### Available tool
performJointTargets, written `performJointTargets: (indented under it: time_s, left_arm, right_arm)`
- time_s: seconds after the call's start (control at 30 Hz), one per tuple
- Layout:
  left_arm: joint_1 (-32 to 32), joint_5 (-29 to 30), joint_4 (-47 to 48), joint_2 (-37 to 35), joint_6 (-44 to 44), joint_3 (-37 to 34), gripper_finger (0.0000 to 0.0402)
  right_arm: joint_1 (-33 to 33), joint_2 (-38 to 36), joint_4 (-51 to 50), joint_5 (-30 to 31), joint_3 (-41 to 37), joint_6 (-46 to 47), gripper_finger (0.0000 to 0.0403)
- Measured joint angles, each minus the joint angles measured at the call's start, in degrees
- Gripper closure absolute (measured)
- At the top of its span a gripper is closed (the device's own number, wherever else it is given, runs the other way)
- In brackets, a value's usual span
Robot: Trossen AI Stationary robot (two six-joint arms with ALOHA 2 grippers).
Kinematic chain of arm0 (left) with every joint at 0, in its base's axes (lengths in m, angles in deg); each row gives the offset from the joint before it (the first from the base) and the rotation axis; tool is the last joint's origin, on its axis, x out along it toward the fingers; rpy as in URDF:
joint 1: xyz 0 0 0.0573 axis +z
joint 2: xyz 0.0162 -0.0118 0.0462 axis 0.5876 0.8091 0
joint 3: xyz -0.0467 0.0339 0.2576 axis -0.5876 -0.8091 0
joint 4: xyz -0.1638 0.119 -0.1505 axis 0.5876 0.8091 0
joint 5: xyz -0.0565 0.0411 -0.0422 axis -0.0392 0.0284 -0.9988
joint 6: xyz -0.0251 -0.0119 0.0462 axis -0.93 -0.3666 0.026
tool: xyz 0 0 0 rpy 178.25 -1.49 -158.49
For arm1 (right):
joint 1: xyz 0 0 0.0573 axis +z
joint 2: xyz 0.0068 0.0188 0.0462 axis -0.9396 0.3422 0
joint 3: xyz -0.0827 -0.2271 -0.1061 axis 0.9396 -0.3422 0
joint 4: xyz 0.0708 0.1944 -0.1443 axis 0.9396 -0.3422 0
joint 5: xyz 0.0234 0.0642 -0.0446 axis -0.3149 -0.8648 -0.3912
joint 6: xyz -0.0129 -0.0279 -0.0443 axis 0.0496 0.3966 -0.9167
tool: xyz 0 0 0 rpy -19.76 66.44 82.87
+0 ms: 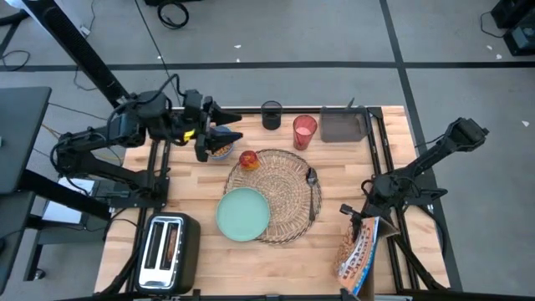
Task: Arrange a breakfast setting
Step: Pour the cereal from the orange cereal box into the blue bowl
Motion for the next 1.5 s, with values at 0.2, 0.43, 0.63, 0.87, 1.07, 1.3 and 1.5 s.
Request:
performJointTargets:
  time_s: [0.2,0.43,0.63,0.87,1.07,1.3,1.5]
  left_arm:
    - [0.02,-0.02,-0.08,1.28,0.04,-0.02,0.0084]
    - [0.02,-0.01,-0.29,1.60,0.14,0.00,0.0084]
    - [0.02,0.00,-0.20,1.55,0.15,0.00,0.0084]
    - [0.02,-0.02,-0.16,1.55,0.15,0.00,0.0084]
    - [0.02,-0.02,-0.21,1.84,0.98,0.01,0.0084]
    - [0.02,0.02,-0.33,2.58,0.98,0.07,0.0084]
    - [0.22,0.38,-0.28,2.83,0.96,0.02,0.0084]
  right_arm:
    - [1.24,0.26,-2.85,-2.77,0.01,0.22,0.0268]
    - [1.85,1.15,-3.93,-1.54,0.01,0.42,0.0266]
    - [1.85,1.62,-3.79,-0.26,0.01,0.69,0.0258]
    - [1.83,1.66,-3.31,0.47,0.01,0.69,0.0253]
    - [1.80,1.68,-3.31,4.85,0.37,-2.99,0.0249]
    - [1.80,1.68,-3.30,7.03,0.38,-3.71,0.0202]
    - [1.80,1.68,-1.81,7.07,0.38,-1.12,0.0137]
